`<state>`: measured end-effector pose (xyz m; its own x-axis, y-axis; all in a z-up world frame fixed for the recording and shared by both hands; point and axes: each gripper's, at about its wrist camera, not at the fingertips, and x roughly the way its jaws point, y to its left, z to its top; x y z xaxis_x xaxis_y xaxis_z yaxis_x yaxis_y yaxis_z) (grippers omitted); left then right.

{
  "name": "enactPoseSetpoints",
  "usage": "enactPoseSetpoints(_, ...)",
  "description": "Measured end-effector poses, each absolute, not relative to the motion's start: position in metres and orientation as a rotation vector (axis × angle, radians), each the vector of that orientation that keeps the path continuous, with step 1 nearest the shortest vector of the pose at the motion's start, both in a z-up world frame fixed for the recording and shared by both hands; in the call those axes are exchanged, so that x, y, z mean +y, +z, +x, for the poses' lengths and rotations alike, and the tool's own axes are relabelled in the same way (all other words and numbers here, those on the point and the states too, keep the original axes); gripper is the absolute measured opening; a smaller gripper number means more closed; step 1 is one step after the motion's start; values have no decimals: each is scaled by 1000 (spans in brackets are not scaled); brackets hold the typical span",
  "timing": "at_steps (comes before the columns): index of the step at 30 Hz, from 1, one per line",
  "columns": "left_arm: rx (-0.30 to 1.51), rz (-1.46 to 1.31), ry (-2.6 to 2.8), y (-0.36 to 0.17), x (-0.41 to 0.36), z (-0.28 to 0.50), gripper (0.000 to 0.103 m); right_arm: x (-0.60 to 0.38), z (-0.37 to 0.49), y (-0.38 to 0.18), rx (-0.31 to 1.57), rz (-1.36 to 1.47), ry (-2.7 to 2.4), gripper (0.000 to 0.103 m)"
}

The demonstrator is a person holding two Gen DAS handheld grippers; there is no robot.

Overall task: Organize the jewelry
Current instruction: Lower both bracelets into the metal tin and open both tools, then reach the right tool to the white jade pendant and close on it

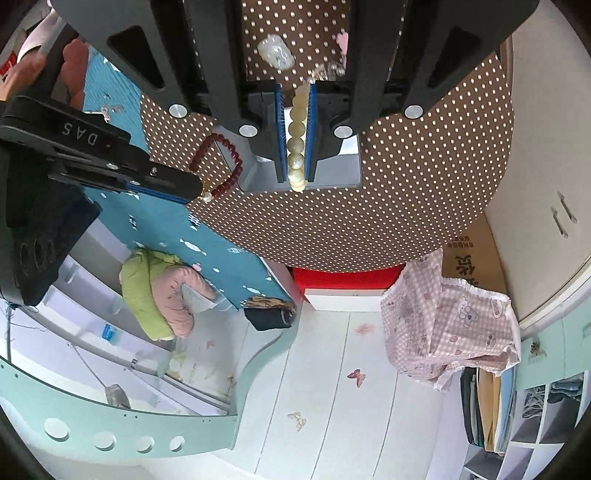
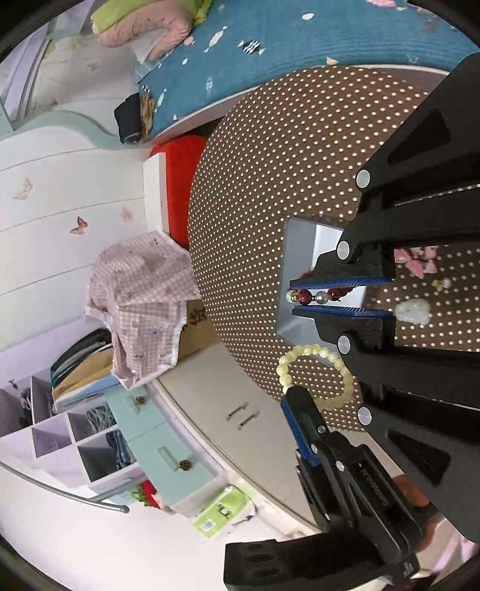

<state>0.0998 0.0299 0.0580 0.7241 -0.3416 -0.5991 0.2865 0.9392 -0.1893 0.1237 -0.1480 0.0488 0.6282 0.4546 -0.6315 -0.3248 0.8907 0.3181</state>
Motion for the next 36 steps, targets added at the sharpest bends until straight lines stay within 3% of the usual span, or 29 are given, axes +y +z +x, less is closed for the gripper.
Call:
enactPoseSetpoints(12, 815, -79, -290, 19, 26, 149, 9, -134, 154, 18, 835, 148, 438, 12)
enactPoseSetpoints(14, 823, -81, -284, 17, 27, 149, 15, -136, 154, 20, 830, 142, 424, 12)
enactPoseSetpoints(15, 817, -81, -284, 17, 28, 148, 24, -137, 153, 20, 829, 133, 413, 14)
enactPoseSetpoints(16, 809, -77, -279, 18, 28, 146, 34, -137, 153, 20, 830, 127, 403, 18)
enactPoseSetpoints(17, 803, -74, -272, 18, 29, 144, 41, -138, 152, 20, 830, 121, 386, 42)
enactPoseSetpoints(18, 794, -71, -266, 19, 30, 141, 42, -140, 149, 20, 819, 120, 355, 72)
enactPoseSetpoints(19, 791, -69, -265, 19, 30, 139, 42, -143, 148, 21, 797, 121, 331, 75)
enactPoseSetpoints(36, 781, -31, -255, 14, 39, 103, 42, -154, 107, 13, 800, 95, 286, 78)
